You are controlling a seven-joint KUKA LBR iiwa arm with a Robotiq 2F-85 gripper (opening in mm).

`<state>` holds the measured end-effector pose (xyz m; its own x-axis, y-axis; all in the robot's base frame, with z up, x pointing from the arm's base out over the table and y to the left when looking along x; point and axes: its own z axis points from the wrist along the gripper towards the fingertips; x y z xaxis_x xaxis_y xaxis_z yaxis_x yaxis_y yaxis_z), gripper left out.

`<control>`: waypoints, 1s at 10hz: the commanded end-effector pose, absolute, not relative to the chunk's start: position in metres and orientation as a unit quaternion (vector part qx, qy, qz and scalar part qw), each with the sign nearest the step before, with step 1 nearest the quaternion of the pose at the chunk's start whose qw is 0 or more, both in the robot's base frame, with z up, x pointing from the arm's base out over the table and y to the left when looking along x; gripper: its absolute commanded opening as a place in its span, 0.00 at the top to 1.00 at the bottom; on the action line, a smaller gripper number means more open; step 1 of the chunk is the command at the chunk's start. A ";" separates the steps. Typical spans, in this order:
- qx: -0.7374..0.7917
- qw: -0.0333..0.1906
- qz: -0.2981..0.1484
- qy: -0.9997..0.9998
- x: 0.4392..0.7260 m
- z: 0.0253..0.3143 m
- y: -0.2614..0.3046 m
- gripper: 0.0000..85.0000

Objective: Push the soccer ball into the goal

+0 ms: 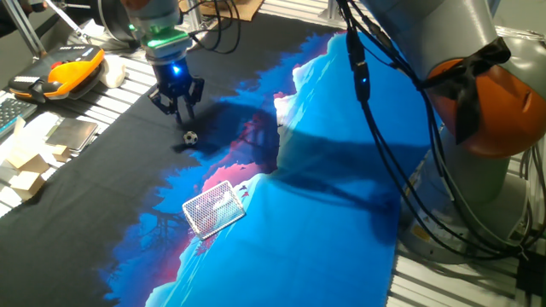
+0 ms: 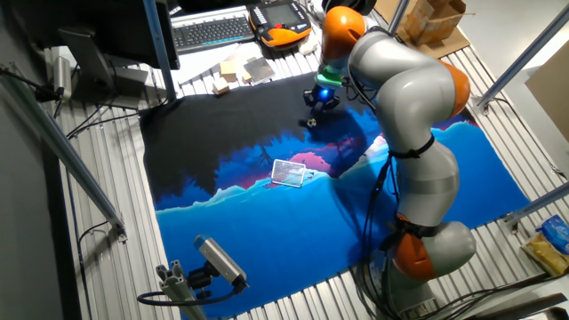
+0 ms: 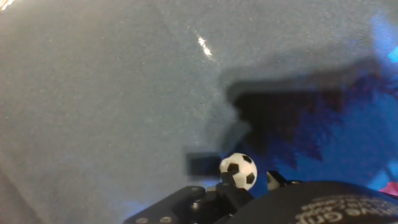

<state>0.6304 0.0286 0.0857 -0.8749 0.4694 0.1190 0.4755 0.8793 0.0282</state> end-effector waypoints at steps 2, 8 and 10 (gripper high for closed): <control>-0.241 0.053 -0.035 -0.968 0.637 0.078 0.023 0.60; -0.249 0.037 -0.038 -0.967 0.650 0.057 0.021 0.60; -0.252 0.035 -0.036 -0.966 0.651 0.055 0.022 0.60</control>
